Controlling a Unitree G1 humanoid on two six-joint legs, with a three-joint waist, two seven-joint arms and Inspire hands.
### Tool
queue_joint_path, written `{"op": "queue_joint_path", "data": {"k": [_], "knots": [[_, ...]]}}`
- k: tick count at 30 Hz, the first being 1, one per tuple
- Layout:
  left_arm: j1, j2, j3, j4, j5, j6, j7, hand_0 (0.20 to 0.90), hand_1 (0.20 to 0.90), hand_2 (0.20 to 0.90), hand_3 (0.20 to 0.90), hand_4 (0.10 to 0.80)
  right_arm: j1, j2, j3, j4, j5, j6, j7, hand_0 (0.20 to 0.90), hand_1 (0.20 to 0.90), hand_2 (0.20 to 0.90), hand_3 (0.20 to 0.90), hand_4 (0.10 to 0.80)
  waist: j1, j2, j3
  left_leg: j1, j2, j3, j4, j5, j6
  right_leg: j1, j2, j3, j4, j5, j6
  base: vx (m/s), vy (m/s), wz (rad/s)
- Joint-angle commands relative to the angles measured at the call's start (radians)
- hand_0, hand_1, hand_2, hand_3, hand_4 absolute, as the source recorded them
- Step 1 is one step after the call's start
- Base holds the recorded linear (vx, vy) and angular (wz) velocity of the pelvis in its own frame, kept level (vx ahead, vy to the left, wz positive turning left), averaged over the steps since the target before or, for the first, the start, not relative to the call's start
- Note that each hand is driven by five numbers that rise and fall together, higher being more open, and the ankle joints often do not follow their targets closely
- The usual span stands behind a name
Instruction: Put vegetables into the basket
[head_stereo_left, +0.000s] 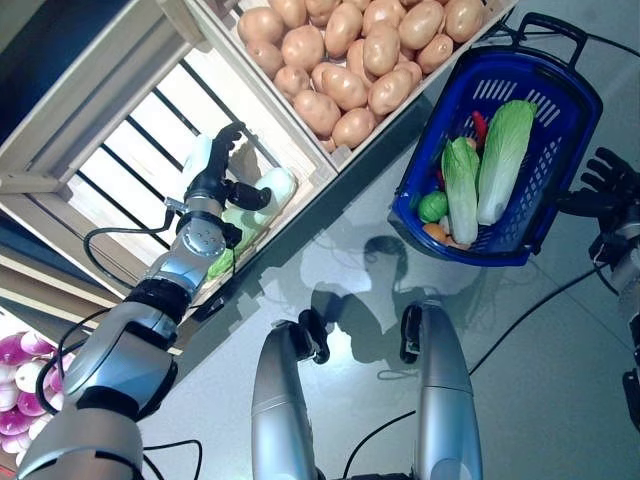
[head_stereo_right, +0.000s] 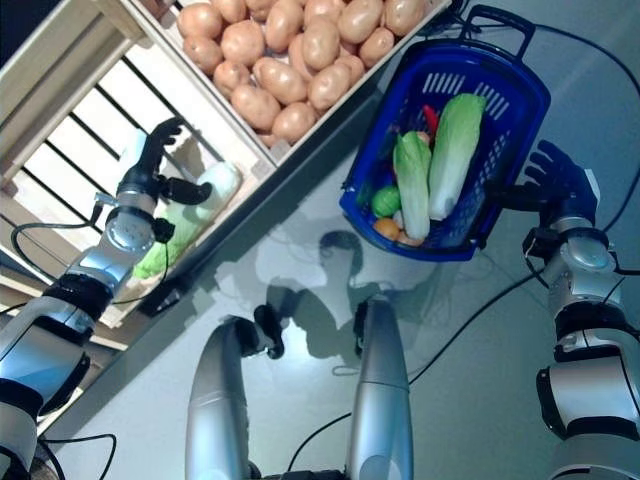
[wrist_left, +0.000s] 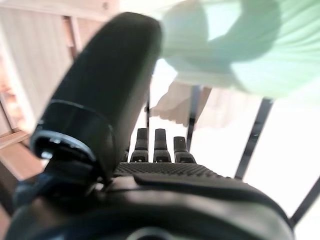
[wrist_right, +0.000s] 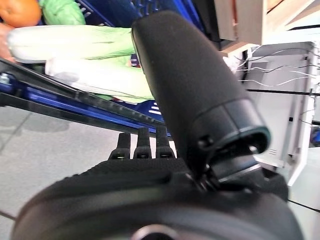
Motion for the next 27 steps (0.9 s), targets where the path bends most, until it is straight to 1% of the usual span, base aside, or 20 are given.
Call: {"op": "queue_joint_path", "data": {"k": [1, 6, 11, 16, 21, 24, 27], "knots": [[-0.138, 0.049, 0.000, 0.031, -0.017, -0.033, 0.036, 0.900, 0.900, 0.900, 0.900, 0.800, -0.102, 0.026, -0.029, 0.023, 0.037, -0.105, 0.016, 0.900, 0.900, 0.900, 0.900, 0.800, 0.009, -0.066, -0.008, 0.100, -0.030, 0.053, -0.013, -0.140, 0.019, 0.060, 0.017, -0.001, -0.174, 0.146, 0.010, 0.000, 0.000, 0.00], [-0.115, 0.043, 0.005, 0.047, -0.027, -0.038, 0.003, 0.900, 0.900, 0.900, 0.900, 0.800, -0.096, 0.038, -0.034, 0.029, 0.040, -0.121, 0.022, 0.900, 0.900, 0.900, 0.900, 0.800, 0.016, -0.063, -0.008, 0.099, -0.035, 0.051, -0.015, -0.145, 0.016, 0.059, 0.014, -0.002, -0.178, 0.144, 0.014, 0.000, 0.000, 0.00], [-0.083, 0.037, 0.001, 0.042, -0.018, -0.020, -0.037, 0.900, 0.900, 0.900, 0.900, 0.800, -0.084, 0.046, -0.037, 0.014, 0.040, -0.125, 0.016, 0.900, 0.900, 0.900, 0.900, 0.800, 0.022, -0.060, -0.008, 0.105, -0.040, 0.049, -0.020, -0.148, 0.013, 0.064, 0.009, -0.003, -0.183, 0.143, 0.017, 0.000, 0.000, 0.00], [-0.067, 0.036, -0.013, 0.059, -0.044, -0.003, -0.101, 0.900, 0.900, 0.900, 0.900, 0.800, -0.094, 0.049, -0.030, 0.012, 0.034, -0.123, 0.014, 0.900, 0.900, 0.900, 0.900, 0.800, 0.026, -0.057, -0.008, 0.096, -0.042, 0.047, -0.024, -0.146, 0.010, 0.058, 0.006, -0.006, -0.187, 0.145, 0.021, 0.000, 0.000, 0.00], [-0.037, 0.042, -0.030, 0.039, -0.066, -0.011, -0.216, 0.900, 0.900, 0.900, 0.900, 0.800, -0.073, 0.054, -0.033, 0.004, 0.027, -0.126, 0.012, 0.900, 0.900, 0.900, 0.900, 0.800, 0.030, -0.053, -0.008, 0.093, -0.041, 0.048, -0.037, -0.142, 0.008, 0.053, 0.006, -0.007, -0.199, 0.152, 0.026, 0.000, 0.000, 0.00], [-0.010, 0.055, -0.049, 0.009, -0.102, -0.006, -0.300, 0.900, 0.900, 0.900, 0.900, 0.800, -0.055, 0.046, -0.038, -0.001, 0.031, -0.129, 0.011, 0.900, 0.900, 0.900, 0.900, 0.800, 0.033, -0.046, -0.008, 0.111, -0.043, 0.053, -0.061, -0.137, 0.006, 0.069, 0.004, -0.009, -0.220, 0.158, 0.030, 0.000, 0.000, 0.00], [0.027, 0.070, -0.051, -0.014, -0.137, -0.002, -0.362, 0.900, 0.900, 0.900, 0.900, 0.800, -0.039, 0.037, -0.049, 0.006, 0.025, -0.131, 0.016, 0.900, 0.900, 0.900, 0.900, 0.800, 0.035, -0.037, -0.008, 0.127, -0.045, 0.056, -0.075, -0.133, 0.004, 0.083, 0.002, -0.010, -0.231, 0.159, 0.030, 0.001, 0.010, 0.00]]}}
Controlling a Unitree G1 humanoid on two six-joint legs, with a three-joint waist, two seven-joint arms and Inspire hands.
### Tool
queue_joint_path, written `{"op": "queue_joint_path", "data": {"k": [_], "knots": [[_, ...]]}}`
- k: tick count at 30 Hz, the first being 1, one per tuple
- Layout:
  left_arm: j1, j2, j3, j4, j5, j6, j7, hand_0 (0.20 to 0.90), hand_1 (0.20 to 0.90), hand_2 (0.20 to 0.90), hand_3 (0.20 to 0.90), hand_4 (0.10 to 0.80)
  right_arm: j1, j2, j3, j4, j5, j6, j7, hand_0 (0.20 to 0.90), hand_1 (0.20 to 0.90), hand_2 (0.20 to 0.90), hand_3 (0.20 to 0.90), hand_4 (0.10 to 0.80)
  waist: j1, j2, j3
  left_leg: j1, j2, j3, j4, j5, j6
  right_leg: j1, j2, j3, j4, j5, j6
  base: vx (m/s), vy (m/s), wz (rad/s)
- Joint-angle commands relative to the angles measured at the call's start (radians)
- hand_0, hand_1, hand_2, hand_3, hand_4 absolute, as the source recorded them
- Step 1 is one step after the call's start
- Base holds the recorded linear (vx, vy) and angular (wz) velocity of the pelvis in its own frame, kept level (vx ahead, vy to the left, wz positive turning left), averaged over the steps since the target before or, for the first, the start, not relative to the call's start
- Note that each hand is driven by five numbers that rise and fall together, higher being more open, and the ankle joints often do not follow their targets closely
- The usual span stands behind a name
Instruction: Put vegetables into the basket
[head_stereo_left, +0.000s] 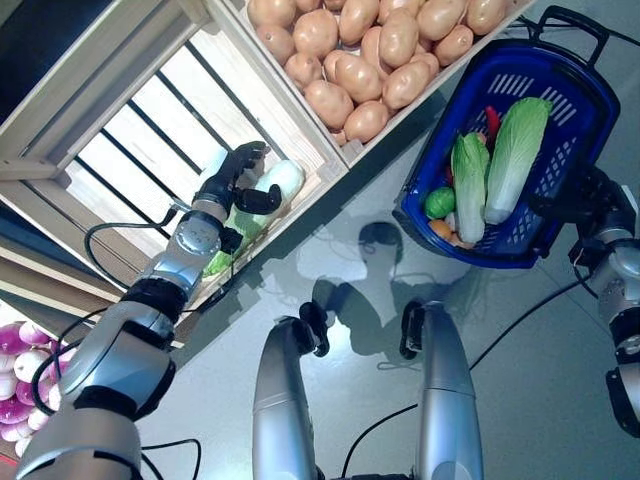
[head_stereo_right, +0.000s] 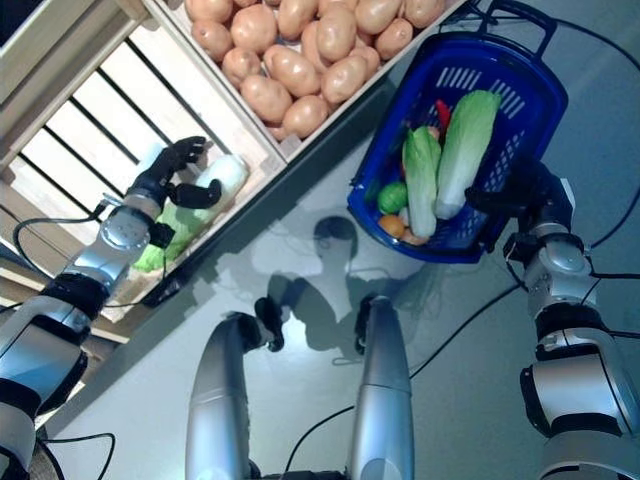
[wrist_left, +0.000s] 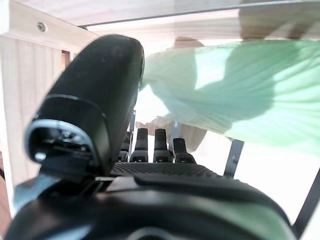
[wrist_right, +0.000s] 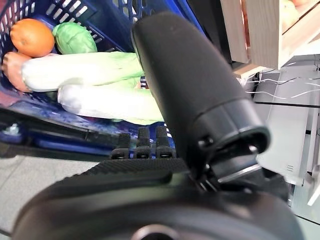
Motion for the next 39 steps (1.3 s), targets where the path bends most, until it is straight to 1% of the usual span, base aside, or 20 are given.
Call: {"op": "queue_joint_path", "data": {"k": [1, 6, 8, 10, 16, 20, 23, 26, 27, 28, 35, 39], "knots": [[0.043, 0.048, -0.049, 0.004, -0.043, 0.004, -0.106, 0.900, 0.900, 0.900, 0.900, 0.800, -0.032, -0.022, -0.055, 0.000, 0.021, -0.125, 0.018, 0.900, 0.900, 0.900, 0.900, 0.800, -0.005, -0.034, -0.004, 0.125, -0.035, 0.047, -0.027, -0.142, 0.014, 0.086, 0.004, -0.010, -0.187, 0.144, 0.022, 0.007, 0.036, 0.00], [0.097, 0.079, -0.051, -0.039, -0.052, 0.033, -0.153, 0.900, 0.900, 0.900, 0.900, 0.800, -0.013, -0.042, -0.070, 0.009, 0.020, -0.121, 0.021, 0.900, 0.900, 0.900, 0.900, 0.800, 0.001, -0.023, -0.004, 0.152, -0.035, 0.052, -0.051, -0.136, 0.012, 0.113, -0.002, -0.015, -0.208, 0.145, 0.022, 0.002, 0.020, 0.00], [0.119, 0.092, -0.046, -0.051, -0.052, 0.033, -0.171, 0.900, 0.900, 0.900, 0.900, 0.800, 0.000, -0.049, -0.077, 0.002, 0.015, -0.118, 0.022, 0.900, 0.900, 0.900, 0.900, 0.800, 0.003, -0.021, -0.004, 0.161, -0.035, 0.052, -0.058, -0.134, 0.011, 0.121, -0.003, -0.015, -0.213, 0.145, 0.021, 0.000, 0.000, 0.00], [0.128, 0.099, -0.045, -0.063, -0.051, 0.044, -0.183, 0.900, 0.900, 0.900, 0.900, 0.800, 0.004, -0.051, -0.079, -0.002, 0.012, -0.115, 0.022, 0.900, 0.900, 0.900, 0.900, 0.800, 0.004, -0.020, -0.004, 0.164, -0.035, 0.052, -0.059, -0.134, 0.013, 0.124, -0.005, -0.015, -0.213, 0.145, 0.020, 0.000, 0.000, 0.00], [0.162, 0.137, -0.035, -0.084, -0.096, 0.084, -0.273, 0.900, 0.900, 0.900, 0.900, 0.800, 0.013, -0.072, -0.080, -0.012, 0.003, -0.111, 0.034, 0.900, 0.900, 0.900, 0.900, 0.800, 0.009, -0.013, -0.004, 0.180, -0.036, 0.051, -0.069, -0.131, 0.012, 0.141, -0.013, -0.020, -0.220, 0.144, 0.019, 0.000, 0.000, 0.00], [0.180, 0.158, -0.007, -0.077, -0.093, 0.083, -0.264, 0.900, 0.900, 0.900, 0.900, 0.800, 0.014, -0.081, -0.077, -0.024, -0.014, -0.112, 0.039, 0.900, 0.900, 0.900, 0.900, 0.800, 0.011, -0.006, -0.004, 0.187, -0.038, 0.050, -0.075, -0.130, 0.012, 0.147, -0.014, -0.018, -0.224, 0.142, 0.019, 0.005, 0.016, 0.00], [0.174, 0.156, 0.008, -0.049, -0.065, 0.067, -0.242, 0.900, 0.900, 0.900, 0.900, 0.800, 0.000, -0.088, -0.078, -0.013, -0.005, -0.111, 0.047, 0.900, 0.900, 0.900, 0.900, 0.800, 0.012, -0.003, -0.004, 0.167, -0.036, 0.046, -0.058, -0.133, 0.012, 0.128, -0.019, -0.015, -0.209, 0.138, 0.016, 0.000, 0.000, 0.00], [0.149, 0.144, 0.016, -0.021, -0.044, 0.060, -0.187, 0.900, 0.900, 0.900, 0.900, 0.800, -0.012, -0.081, -0.077, -0.024, -0.006, -0.102, 0.042, 0.900, 0.900, 0.900, 0.900, 0.800, 0.009, -0.005, -0.004, 0.139, -0.035, 0.043, -0.038, -0.138, 0.009, 0.101, -0.017, -0.008, -0.190, 0.133, 0.016, -0.022, 0.007, 0.00], [0.141, 0.136, 0.020, -0.012, -0.043, 0.067, -0.168, 0.618, 0.618, 0.618, 0.618, 0.612, -0.012, -0.076, -0.075, -0.027, -0.008, -0.101, 0.040, 0.900, 0.900, 0.900, 0.900, 0.800, 0.009, -0.007, -0.004, 0.131, -0.034, 0.042, -0.034, -0.140, 0.009, 0.094, -0.017, -0.009, -0.186, 0.132, 0.015, -0.034, 0.004, 0.00], [0.138, 0.129, 0.022, -0.005, -0.046, 0.062, -0.148, 0.300, 0.300, 0.300, 0.300, 0.400, -0.013, -0.072, -0.074, -0.026, -0.008, -0.100, 0.041, 0.900, 0.900, 0.900, 0.900, 0.800, 0.009, -0.008, -0.004, 0.126, -0.035, 0.041, -0.032, -0.140, 0.008, 0.090, -0.017, -0.009, -0.185, 0.131, 0.015, 0.000, 0.000, 0.00], [0.110, 0.101, 0.031, 0.052, 0.001, 0.049, -0.095, 0.300, 0.300, 0.300, 0.300, 0.400, -0.006, -0.058, -0.070, -0.017, 0.018, -0.129, 0.047, 0.900, 0.900, 0.900, 0.900, 0.800, 0.010, -0.030, -0.004, 0.113, -0.032, 0.032, -0.019, -0.148, 0.011, 0.081, -0.012, -0.016, -0.176, 0.128, 0.015, -0.002, -0.005, 0.00], [0.096, 0.098, 0.034, 0.082, 0.007, 0.041, -0.065, 0.300, 0.300, 0.300, 0.300, 0.400, -0.014, -0.058, -0.071, -0.008, 0.028, -0.129, 0.049, 0.900, 0.900, 0.900, 0.900, 0.800, 0.007, -0.037, -0.004, 0.114, -0.029, 0.029, -0.018, -0.149, 0.009, 0.084, -0.009, -0.016, -0.175, 0.127, 0.017, 0.000, 0.000, 0.00]]}}
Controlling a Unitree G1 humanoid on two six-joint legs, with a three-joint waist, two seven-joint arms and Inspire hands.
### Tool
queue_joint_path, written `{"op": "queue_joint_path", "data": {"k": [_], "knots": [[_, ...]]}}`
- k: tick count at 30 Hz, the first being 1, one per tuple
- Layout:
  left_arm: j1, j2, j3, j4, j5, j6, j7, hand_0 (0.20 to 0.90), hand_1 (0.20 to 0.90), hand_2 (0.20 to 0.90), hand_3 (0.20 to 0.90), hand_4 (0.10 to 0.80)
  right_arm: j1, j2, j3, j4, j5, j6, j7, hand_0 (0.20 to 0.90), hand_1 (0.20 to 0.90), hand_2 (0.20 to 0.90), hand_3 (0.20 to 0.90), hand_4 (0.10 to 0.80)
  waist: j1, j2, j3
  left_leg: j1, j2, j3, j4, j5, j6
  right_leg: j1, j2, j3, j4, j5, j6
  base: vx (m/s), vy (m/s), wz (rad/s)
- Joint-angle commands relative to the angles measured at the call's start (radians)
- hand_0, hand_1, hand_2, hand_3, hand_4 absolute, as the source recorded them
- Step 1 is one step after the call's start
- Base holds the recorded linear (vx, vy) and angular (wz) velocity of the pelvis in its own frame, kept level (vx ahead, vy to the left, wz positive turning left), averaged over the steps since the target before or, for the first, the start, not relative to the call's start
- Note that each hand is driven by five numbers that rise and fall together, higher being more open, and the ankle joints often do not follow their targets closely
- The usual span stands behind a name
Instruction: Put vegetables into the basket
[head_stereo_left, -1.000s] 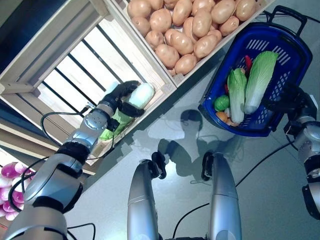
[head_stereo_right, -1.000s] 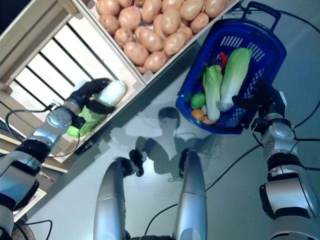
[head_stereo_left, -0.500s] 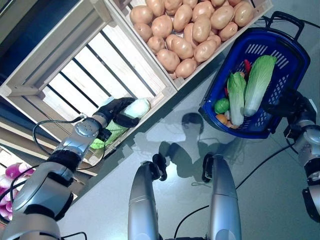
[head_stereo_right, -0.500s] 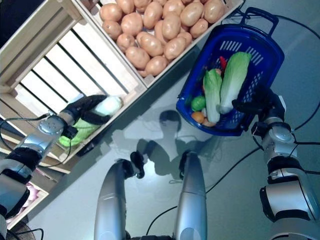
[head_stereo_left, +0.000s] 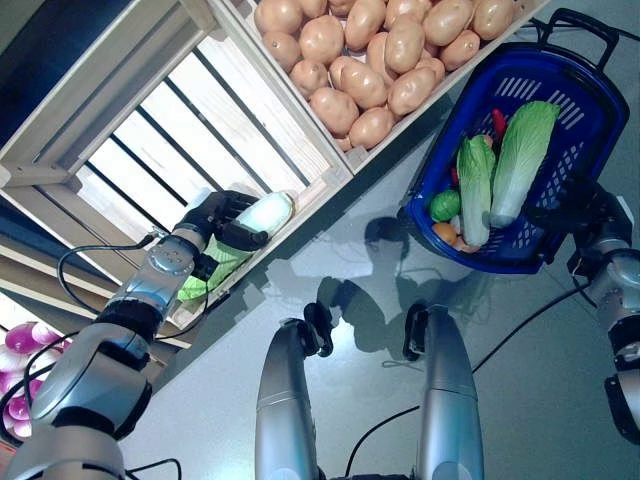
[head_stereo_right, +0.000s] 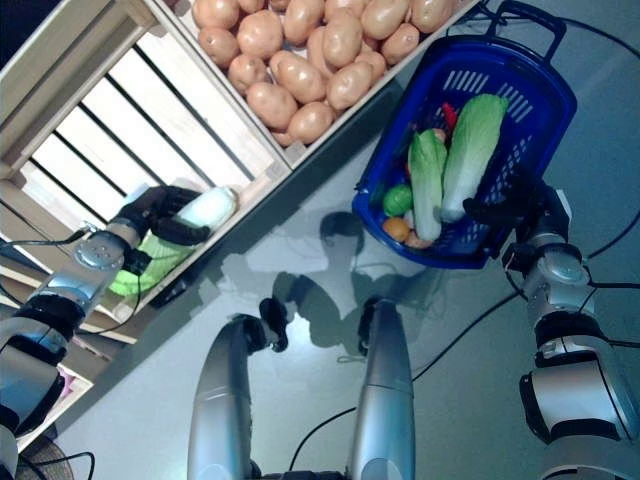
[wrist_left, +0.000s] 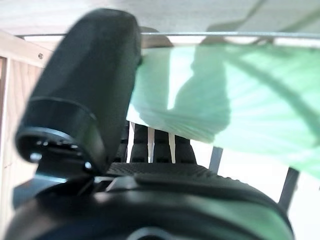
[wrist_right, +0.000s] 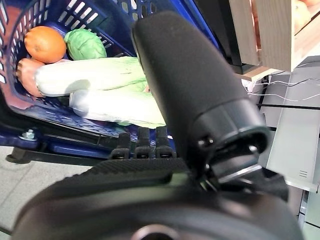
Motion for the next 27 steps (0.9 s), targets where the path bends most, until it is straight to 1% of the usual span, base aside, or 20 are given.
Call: {"op": "queue_joint_path", "data": {"k": [1, 4, 8, 12, 14, 16, 17, 19, 20, 21, 22, 23, 24, 25, 27], "knots": [[-0.017, 0.022, 0.024, 0.060, 0.026, -0.012, 0.046, 0.300, 0.300, 0.300, 0.300, 0.400, -0.052, -0.062, -0.063, -0.014, 0.030, -0.123, 0.030, 0.900, 0.900, 0.900, 0.900, 0.800, 0.000, -0.042, -0.003, 0.078, -0.016, 0.017, 0.016, -0.155, 0.013, 0.061, 0.006, -0.016, -0.158, 0.129, 0.019, 0.000, 0.000, 0.00], [-0.017, 0.026, 0.033, 0.064, 0.029, -0.031, 0.055, 0.300, 0.300, 0.300, 0.300, 0.400, -0.041, -0.053, -0.066, -0.012, 0.034, -0.122, 0.041, 0.900, 0.900, 0.900, 0.900, 0.800, 0.000, -0.044, -0.003, 0.101, -0.015, 0.020, -0.002, -0.149, 0.011, 0.083, 0.007, -0.020, -0.169, 0.130, 0.019, 0.000, 0.000, 0.00], [-0.004, 0.030, 0.043, 0.050, 0.034, -0.064, 0.063, 0.300, 0.300, 0.300, 0.300, 0.400, -0.019, -0.043, -0.068, -0.023, 0.039, -0.143, 0.071, 0.900, 0.900, 0.900, 0.900, 0.800, 0.002, -0.046, -0.003, 0.159, -0.014, 0.027, -0.041, -0.136, 0.009, 0.136, 0.005, -0.027, -0.195, 0.133, 0.019, 0.000, 0.000, 0.00], [0.021, 0.038, 0.071, 0.014, -0.017, -0.087, 0.050, 0.300, 0.300, 0.300, 0.300, 0.400, 0.016, -0.026, -0.072, -0.069, 0.026, -0.165, 0.101, 0.900, 0.900, 0.900, 0.900, 0.800, 0.003, -0.050, -0.004, 0.238, -0.015, 0.032, -0.091, -0.120, 0.009, 0.210, 0.003, -0.032, -0.230, 0.137, 0.018, 0.006, 0.003, -0.01], [0.053, 0.042, 0.101, -0.019, -0.063, -0.100, 0.035, 0.300, 0.300, 0.300, 0.300, 0.400, 0.051, -0.013, -0.079, -0.117, 0.030, -0.176, 0.120, 0.900, 0.900, 0.900, 0.900, 0.800, 0.006, -0.054, -0.020, 0.284, -0.017, 0.033, -0.125, -0.110, 0.010, 0.252, 0.003, -0.034, -0.258, 0.140, 0.016, 0.053, 0.007, -0.01], [0.111, 0.036, 0.151, -0.066, -0.124, -0.140, 0.032, 0.300, 0.300, 0.300, 0.300, 0.400, 0.112, 0.012, -0.092, -0.198, 0.020, -0.188, 0.120, 0.900, 0.900, 0.900, 0.900, 0.800, 0.009, -0.060, -0.051, 0.336, -0.019, 0.037, -0.176, -0.094, 0.013, 0.302, 0.005, -0.040, -0.300, 0.148, 0.012, 0.102, -0.003, 0.01], [0.158, 0.025, 0.189, -0.104, -0.136, -0.152, 0.026, 0.300, 0.300, 0.300, 0.300, 0.400, 0.166, 0.038, -0.104, -0.256, 0.004, -0.196, 0.108, 0.900, 0.900, 0.900, 0.900, 0.800, 0.011, -0.066, -0.072, 0.374, -0.020, 0.039, -0.214, -0.079, 0.014, 0.342, 0.009, -0.044, -0.336, 0.156, 0.010, 0.120, -0.018, 0.05], [0.234, 0.012, 0.241, -0.178, -0.158, -0.173, 0.028, 0.300, 0.300, 0.300, 0.300, 0.400, 0.251, 0.080, -0.123, -0.348, -0.019, -0.205, 0.100, 0.900, 0.900, 0.900, 0.900, 0.800, 0.018, -0.079, -0.105, 0.436, -0.031, 0.038, -0.282, -0.055, 0.017, 0.409, 0.014, -0.055, -0.407, 0.173, 0.010, 0.128, -0.033, 0.05], [0.243, 0.011, 0.245, -0.186, -0.159, -0.172, 0.029, 0.300, 0.300, 0.300, 0.300, 0.400, 0.260, 0.084, -0.124, -0.358, -0.024, -0.204, 0.096, 0.900, 0.900, 0.900, 0.900, 0.800, 0.018, -0.080, -0.106, 0.445, -0.033, 0.038, -0.290, -0.051, 0.017, 0.417, 0.014, -0.057, -0.415, 0.176, 0.010, 0.060, -0.022, 0.04], [0.256, 0.009, 0.254, -0.198, -0.170, -0.200, 0.032, 0.300, 0.300, 0.300, 0.300, 0.400, 0.273, 0.092, -0.128, -0.370, -0.040, -0.207, 0.097, 0.900, 0.900, 0.900, 0.900, 0.800, 0.019, -0.083, -0.111, 0.454, -0.035, 0.037, -0.300, -0.047, 0.017, 0.427, 0.015, -0.058, -0.425, 0.180, 0.010, 0.121, -0.039, 0.02], [0.329, -0.004, 0.299, -0.278, -0.108, -0.212, 0.052, 0.300, 0.300, 0.300, 0.300, 0.400, 0.359, 0.137, -0.134, -0.475, -0.093, -0.174, 0.063, 0.900, 0.900, 0.900, 0.900, 0.800, 0.026, -0.099, -0.147, 0.529, -0.049, 0.044, -0.386, -0.016, 0.014, 0.512, 0.027, -0.078, -0.525, 0.201, 0.012, 0.162, -0.047, 0.00], [0.355, -0.008, 0.312, -0.308, -0.096, -0.207, 0.057, 0.300, 0.300, 0.300, 0.300, 0.400, 0.387, 0.152, -0.140, -0.508, -0.106, -0.159, 0.064, 0.900, 0.900, 0.900, 0.900, 0.800, 0.027, -0.105, -0.159, 0.557, -0.054, 0.048, -0.415, -0.005, 0.013, 0.543, 0.033, -0.084, -0.557, 0.207, 0.013, 0.254, -0.061, -0.04], [0.396, -0.015, 0.340, -0.356, -0.085, -0.198, 0.057, 0.300, 0.300, 0.300, 0.300, 0.400, 0.433, 0.174, -0.153, -0.557, -0.124, -0.138, 0.077, 0.900, 0.900, 0.900, 0.900, 0.800, 0.029, -0.113, -0.179, 0.603, -0.064, 0.056, -0.465, 0.012, 0.009, 0.596, 0.045, -0.093, -0.615, 0.216, 0.015, 0.165, -0.030, -0.08], [0.417, -0.020, 0.358, -0.379, -0.082, -0.198, 0.054, 0.300, 0.300, 0.300, 0.300, 0.400, 0.459, 0.183, -0.163, -0.580, -0.132, -0.127, 0.093, 0.900, 0.900, 0.900, 0.900, 0.800, 0.030, -0.116, -0.190, 0.632, -0.070, 0.060, -0.496, 0.024, 0.006, 0.631, 0.053, -0.099, -0.654, 0.224, 0.016, 0.176, -0.023, -0.08], [0.475, -0.044, 0.406, -0.431, -0.071, -0.210, 0.052, 0.300, 0.300, 0.300, 0.300, 0.400, 0.526, 0.201, -0.179, -0.641, -0.146, -0.094, 0.148, 0.900, 0.900, 0.900, 0.900, 0.800, 0.032, -0.120, -0.224, 0.704, -0.081, 0.068, -0.579, 0.057, -0.002, 0.725, 0.076, -0.116, -0.763, 0.246, 0.015, 0.139, 0.008, -0.06]]}}
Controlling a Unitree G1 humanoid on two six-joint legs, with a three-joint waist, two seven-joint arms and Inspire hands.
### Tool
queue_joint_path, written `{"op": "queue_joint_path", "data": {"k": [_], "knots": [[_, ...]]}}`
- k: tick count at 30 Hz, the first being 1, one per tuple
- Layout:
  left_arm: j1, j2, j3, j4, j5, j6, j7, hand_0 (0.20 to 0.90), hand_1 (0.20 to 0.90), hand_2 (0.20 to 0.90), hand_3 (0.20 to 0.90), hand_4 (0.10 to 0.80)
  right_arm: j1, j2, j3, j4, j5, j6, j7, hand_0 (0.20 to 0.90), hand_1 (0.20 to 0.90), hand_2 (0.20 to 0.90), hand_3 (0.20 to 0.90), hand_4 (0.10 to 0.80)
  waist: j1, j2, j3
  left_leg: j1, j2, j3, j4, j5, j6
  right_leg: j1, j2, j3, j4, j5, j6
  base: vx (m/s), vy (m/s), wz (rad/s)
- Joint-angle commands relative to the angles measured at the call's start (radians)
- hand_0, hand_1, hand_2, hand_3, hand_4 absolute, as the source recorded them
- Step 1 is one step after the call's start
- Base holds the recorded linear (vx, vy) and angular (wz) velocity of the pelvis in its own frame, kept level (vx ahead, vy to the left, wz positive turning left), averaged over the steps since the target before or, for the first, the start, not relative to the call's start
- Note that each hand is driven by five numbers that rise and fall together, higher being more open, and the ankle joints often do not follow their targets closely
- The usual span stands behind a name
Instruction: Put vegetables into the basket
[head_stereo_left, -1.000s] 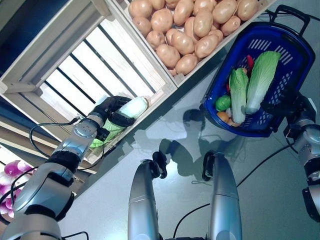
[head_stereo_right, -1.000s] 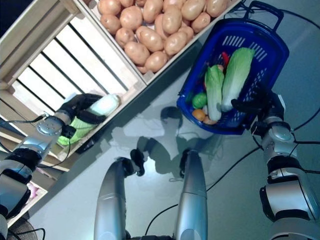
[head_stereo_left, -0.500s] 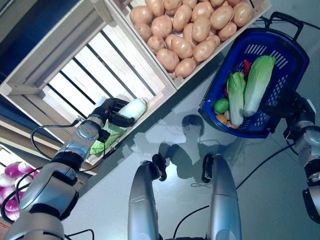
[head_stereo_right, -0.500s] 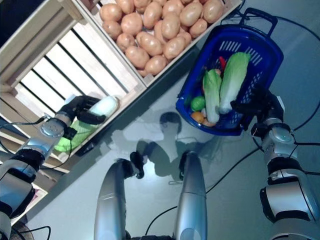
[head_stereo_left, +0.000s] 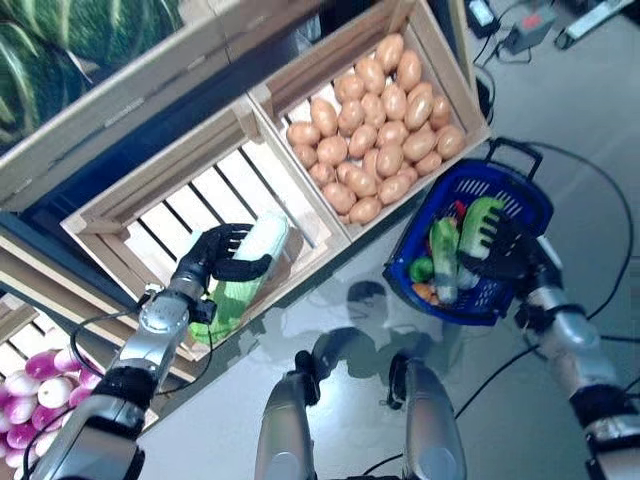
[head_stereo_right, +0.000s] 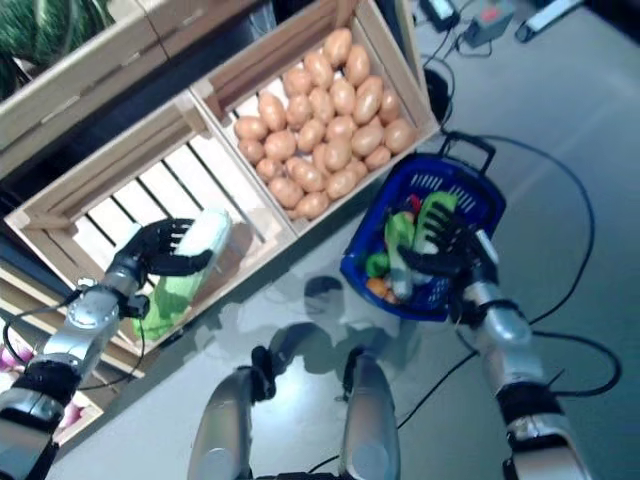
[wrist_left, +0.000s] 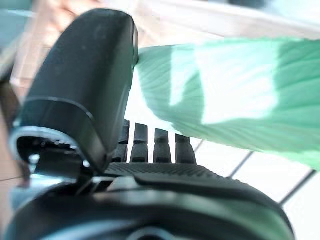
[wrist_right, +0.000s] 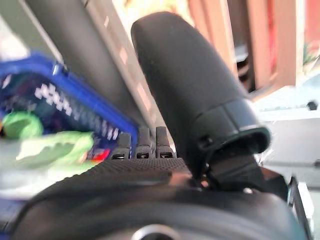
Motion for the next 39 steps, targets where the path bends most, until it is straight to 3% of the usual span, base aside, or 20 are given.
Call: {"op": "queue_joint_path", "data": {"k": [1, 6, 12, 17, 26, 31, 39], "knots": [[0.021, -0.001, 0.117, -0.088, 0.008, -0.130, 0.030, 0.300, 0.300, 0.300, 0.300, 0.400, 0.025, -0.002, -0.063, -0.076, -0.035, -0.016, 0.083, 0.900, 0.900, 0.900, 0.900, 0.800, 0.009, -0.023, -0.185, 0.105, -0.056, 0.029, -0.046, -0.095, 0.042, 0.165, 0.027, -0.036, -0.318, 0.143, 0.003, 0.151, 0.050, -0.10], [0.119, -0.076, 0.182, -0.174, -0.062, -0.156, -0.035, 0.300, 0.300, 0.300, 0.300, 0.400, 0.129, 0.052, -0.082, -0.182, -0.013, 0.066, 0.165, 0.900, 0.900, 0.900, 0.900, 0.800, 0.014, -0.024, -0.259, 0.235, -0.071, 0.040, -0.186, -0.056, 0.036, 0.319, 0.049, -0.056, -0.474, 0.175, 0.005, 0.132, 0.055, -0.06], [0.162, -0.147, 0.186, -0.272, -0.068, -0.173, -0.073, 0.300, 0.300, 0.300, 0.300, 0.400, 0.159, 0.102, -0.067, -0.244, 0.014, 0.207, 0.276, 0.900, 0.900, 0.900, 0.900, 0.800, 0.025, -0.027, -0.330, 0.360, -0.086, 0.035, -0.365, -0.001, 0.028, 0.427, 0.060, -0.066, -0.601, 0.230, 0.029, 0.117, 0.037, 0.04], [0.150, -0.187, 0.135, -0.304, -0.080, -0.182, -0.102, 0.300, 0.300, 0.300, 0.300, 0.400, 0.138, 0.100, -0.011, -0.283, 0.014, 0.274, 0.363, 0.900, 0.900, 0.900, 0.900, 0.800, 0.046, -0.033, -0.373, 0.423, -0.087, 0.026, -0.512, 0.066, 0.020, 0.479, 0.069, -0.098, -0.709, 0.298, 0.044, 0.047, -0.005, 0.07], [0.119, -0.259, 0.042, -0.308, -0.140, -0.194, -0.161, 0.300, 0.300, 0.300, 0.300, 0.400, 0.029, 0.107, 0.099, -0.281, 0.053, 0.371, 0.364, 0.900, 0.900, 0.900, 0.900, 0.800, 0.060, -0.040, -0.404, 0.439, -0.079, 0.030, -0.516, 0.057, 0.017, 0.480, 0.075, -0.097, -0.721, 0.313, 0.049, 0.020, 0.006, 0.09], [0.099, -0.302, -0.021, -0.313, -0.184, -0.199, -0.188, 0.300, 0.300, 0.300, 0.300, 0.400, -0.018, 0.155, 0.132, -0.260, 0.169, 0.430, 0.376, 0.900, 0.900, 0.900, 0.900, 0.800, 0.062, -0.038, -0.406, 0.456, -0.074, 0.027, -0.516, 0.049, 0.020, 0.499, 0.080, -0.101, -0.721, 0.309, 0.043, 0.005, 0.003, 0.01], [0.092, -0.360, -0.096, -0.338, -0.213, -0.195, -0.226, 0.300, 0.300, 0.300, 0.300, 0.400, -0.092, 0.262, 0.139, -0.239, 0.401, 0.508, 0.299, 0.900, 0.900, 0.900, 0.900, 0.800, 0.080, -0.038, -0.418, 0.469, -0.074, 0.015, -0.516, 0.041, 0.021, 0.515, 0.083, -0.104, -0.721, 0.303, 0.043, 0.013, -0.007, 0.09]]}}
